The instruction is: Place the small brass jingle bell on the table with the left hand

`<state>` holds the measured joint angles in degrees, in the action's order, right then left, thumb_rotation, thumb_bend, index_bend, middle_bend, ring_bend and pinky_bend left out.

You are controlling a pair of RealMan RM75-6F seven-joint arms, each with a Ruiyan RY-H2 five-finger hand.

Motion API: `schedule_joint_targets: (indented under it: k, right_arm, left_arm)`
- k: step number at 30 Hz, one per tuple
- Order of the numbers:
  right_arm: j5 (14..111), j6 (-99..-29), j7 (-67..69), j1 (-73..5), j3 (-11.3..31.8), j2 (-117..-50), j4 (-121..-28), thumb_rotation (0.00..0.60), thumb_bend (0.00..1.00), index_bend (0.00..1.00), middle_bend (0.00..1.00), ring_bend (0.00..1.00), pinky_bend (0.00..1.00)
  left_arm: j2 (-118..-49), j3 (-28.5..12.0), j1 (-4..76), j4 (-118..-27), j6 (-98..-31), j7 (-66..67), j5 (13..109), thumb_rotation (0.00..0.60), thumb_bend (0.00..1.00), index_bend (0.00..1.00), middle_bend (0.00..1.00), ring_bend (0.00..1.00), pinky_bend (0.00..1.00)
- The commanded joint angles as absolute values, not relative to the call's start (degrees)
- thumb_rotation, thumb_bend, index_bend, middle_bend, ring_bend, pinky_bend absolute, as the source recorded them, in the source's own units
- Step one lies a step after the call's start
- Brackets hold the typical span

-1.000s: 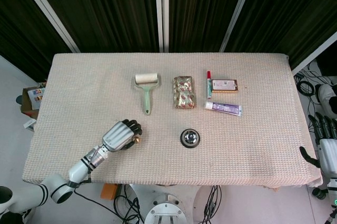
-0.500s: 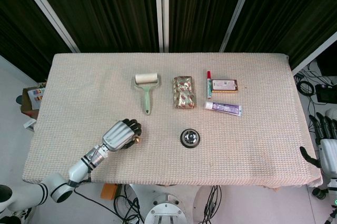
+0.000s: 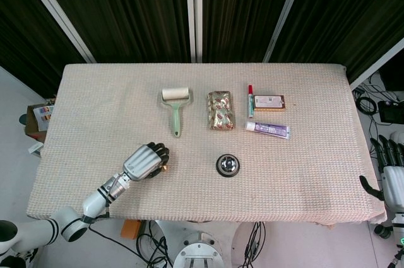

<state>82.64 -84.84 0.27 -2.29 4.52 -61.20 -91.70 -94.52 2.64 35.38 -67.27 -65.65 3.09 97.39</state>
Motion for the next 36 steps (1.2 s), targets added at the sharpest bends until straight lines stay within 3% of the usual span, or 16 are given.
schedule_joint_targets:
  k: [1, 36]
  right_arm:
    - [82.49, -84.56, 0.22, -2.28, 4.42, -61.17, -91.68, 0.600, 0.18, 0.00, 0.00, 0.00, 0.00]
    - [81.11, -82.76, -0.76, -2.59, 4.31, -61.11, -91.79, 0.600, 0.18, 0.00, 0.00, 0.00, 0.00]
  left_arm:
    - [-94.50, 2.68, 35.42, -67.10, -65.78, 3.17, 97.39, 0.600, 0.33, 0.50, 0.33, 0.27, 0.42]
    - [-94.79, 2.86, 36.34, -66.75, -65.27, 3.25, 96.56, 0.600, 0.37, 0.55, 0.34, 0.27, 0.42]
